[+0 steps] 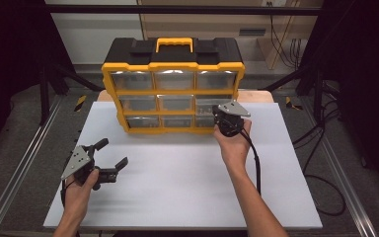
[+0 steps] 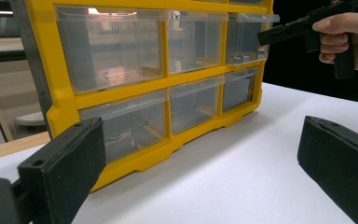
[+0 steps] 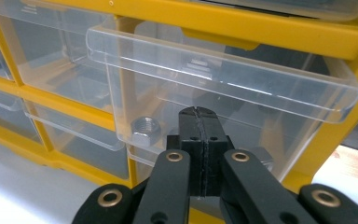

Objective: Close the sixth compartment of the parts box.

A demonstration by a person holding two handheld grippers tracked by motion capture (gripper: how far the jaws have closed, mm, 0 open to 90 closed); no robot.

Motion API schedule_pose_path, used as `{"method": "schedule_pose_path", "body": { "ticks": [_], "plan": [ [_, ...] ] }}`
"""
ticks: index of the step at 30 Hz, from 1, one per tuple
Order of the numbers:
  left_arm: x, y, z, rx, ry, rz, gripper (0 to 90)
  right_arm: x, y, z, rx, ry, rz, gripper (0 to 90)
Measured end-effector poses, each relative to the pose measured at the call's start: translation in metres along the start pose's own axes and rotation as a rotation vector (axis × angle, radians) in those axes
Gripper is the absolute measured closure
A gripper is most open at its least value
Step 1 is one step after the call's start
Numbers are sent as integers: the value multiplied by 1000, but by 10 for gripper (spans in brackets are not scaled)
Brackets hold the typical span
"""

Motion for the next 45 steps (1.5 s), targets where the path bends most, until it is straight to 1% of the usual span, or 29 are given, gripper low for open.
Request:
{"method": "schedule_pose_path", "body": {
  "ticks": [4,14,16,35,40,45],
  "plan": [
    [0,0,0,0,-1,-1,11,1,0,2,4,8,6,900],
    [0,0,0,2,0,1,11,1,-2,7,12,8,15,900],
    [0,0,0,1,0,0,11,1,-3,8,11,7,10,900],
    [0,-1,0,4,2,3,12,1,-4,11,9,5,21,900],
    [0,-1,0,3,2,3,12,1,-5,12,8,2,36,900],
    [0,0,0,4,3,4,12,0,-5,14,10,7,37,900]
  ]
}}
Point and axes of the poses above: each handheld gripper's, and its own axes: z roughly forward along the jaws, x roughly out of its underside, y roughly to its left, the point moved 1 cm from there along z, roughly forward along the jaws
